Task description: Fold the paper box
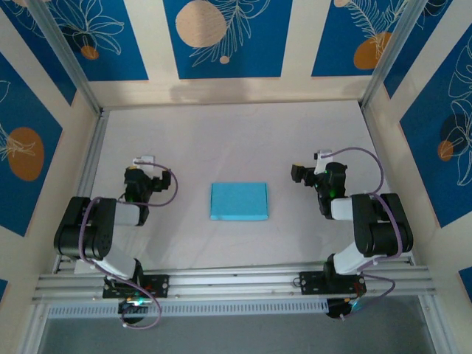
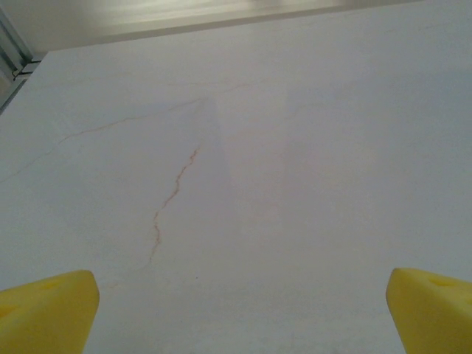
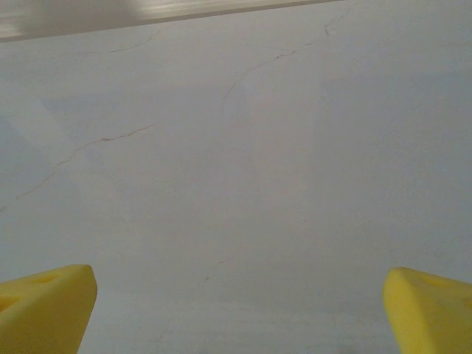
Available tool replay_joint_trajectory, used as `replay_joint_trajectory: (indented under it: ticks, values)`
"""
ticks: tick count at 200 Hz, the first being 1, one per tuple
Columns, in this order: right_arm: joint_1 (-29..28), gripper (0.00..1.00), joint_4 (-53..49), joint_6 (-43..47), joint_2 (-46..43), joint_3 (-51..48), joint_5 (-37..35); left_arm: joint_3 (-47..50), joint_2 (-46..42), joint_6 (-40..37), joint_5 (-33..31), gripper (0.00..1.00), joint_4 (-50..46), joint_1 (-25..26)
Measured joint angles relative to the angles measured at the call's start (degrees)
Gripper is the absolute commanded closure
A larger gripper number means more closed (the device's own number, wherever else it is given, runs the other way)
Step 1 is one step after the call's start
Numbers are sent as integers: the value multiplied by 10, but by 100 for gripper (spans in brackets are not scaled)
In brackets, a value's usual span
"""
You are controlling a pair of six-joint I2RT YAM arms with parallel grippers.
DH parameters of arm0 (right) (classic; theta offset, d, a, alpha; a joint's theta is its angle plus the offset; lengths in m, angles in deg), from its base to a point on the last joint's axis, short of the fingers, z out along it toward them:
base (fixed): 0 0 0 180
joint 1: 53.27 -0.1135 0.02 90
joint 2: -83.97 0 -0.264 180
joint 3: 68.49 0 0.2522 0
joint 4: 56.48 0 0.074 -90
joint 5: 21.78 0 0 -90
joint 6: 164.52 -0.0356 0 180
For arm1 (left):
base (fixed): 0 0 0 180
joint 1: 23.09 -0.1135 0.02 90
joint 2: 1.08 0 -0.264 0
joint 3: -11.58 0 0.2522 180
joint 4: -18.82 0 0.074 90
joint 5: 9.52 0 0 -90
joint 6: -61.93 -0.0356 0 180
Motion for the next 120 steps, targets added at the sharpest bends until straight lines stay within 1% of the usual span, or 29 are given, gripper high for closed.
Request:
replay_joint_trajectory:
  ticks: [28, 74, 120]
  values:
    - [5, 1, 0, 0, 0, 0, 11, 0, 0, 0, 2, 0, 5, 0]
    - [6, 1, 0, 0, 0, 0, 17, 0, 0, -1, 25, 0, 5, 0]
    - [6, 1, 0, 0, 0, 0, 17, 0, 0, -1, 27, 0, 5, 0]
